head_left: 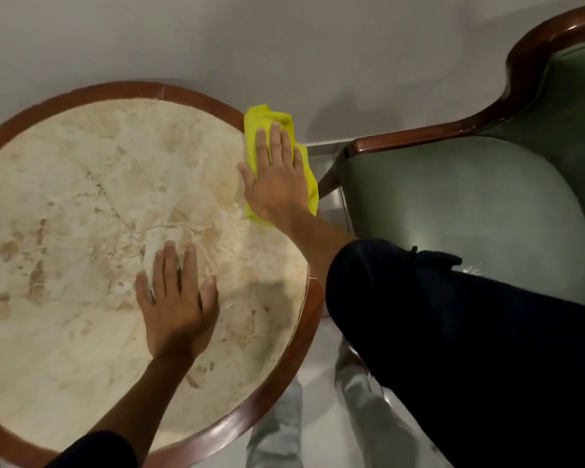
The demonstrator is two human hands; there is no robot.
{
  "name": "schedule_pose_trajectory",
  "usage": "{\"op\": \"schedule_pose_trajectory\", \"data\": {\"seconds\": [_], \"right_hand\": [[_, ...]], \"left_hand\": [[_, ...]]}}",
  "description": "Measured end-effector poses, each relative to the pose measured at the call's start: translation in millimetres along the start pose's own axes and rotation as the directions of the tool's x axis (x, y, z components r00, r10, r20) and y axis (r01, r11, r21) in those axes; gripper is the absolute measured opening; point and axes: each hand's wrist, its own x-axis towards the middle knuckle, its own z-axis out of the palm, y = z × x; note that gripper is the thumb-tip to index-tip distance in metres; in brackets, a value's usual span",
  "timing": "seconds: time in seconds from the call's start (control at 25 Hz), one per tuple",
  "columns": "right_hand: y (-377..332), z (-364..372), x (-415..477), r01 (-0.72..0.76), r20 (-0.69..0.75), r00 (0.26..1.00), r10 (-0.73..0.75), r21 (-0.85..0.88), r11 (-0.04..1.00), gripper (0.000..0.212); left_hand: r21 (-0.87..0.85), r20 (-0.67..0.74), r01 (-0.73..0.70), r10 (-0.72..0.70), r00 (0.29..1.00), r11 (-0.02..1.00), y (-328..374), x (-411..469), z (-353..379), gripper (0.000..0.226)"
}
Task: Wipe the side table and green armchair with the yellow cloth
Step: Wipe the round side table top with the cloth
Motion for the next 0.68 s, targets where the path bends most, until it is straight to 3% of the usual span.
{"op": "schedule_pose_trajectory", "data": {"seconds": [0.28,0.36,0.44,0.56,0.6,0.68], "right_hand": [[32,3,-141,-0.024,0.013,1.0,0.023,0.1,0.995,0.059],[45,-2,-180,-0.047,0.039,0.999,0.038,0.247,0.968,0.058],[59,-16,-206,-0.187,0.09,0.982,0.164,0.521,0.833,0.056],[95,-57,-245,-0.368,0.102,0.851,0.514,0.816,0.447,0.054],[112,-77,-254,-0.404,0.082,0.777,0.625,0.826,0.394,0.049],[165,-117,-268,-0.457,-0.095,0.63,0.77,0.757,0.467,0.043]], "left_hand": [[0.044,0.078,0.071,-0.074,0.994,0.997,8,5,-14,0.055],[-0.003,0.092,0.112,-0.111,0.99,0.994,25,8,-18,0.055],[0.022,0.067,-0.053,0.051,0.996,0.998,48,20,-20,0.055],[-0.025,0.102,-0.363,0.364,0.926,0.931,114,59,-22,0.058],[-0.066,0.106,-0.426,0.431,0.896,0.902,141,74,-23,0.06],[-0.08,0.124,-0.588,0.593,0.796,0.805,203,101,-22,0.062]]}}
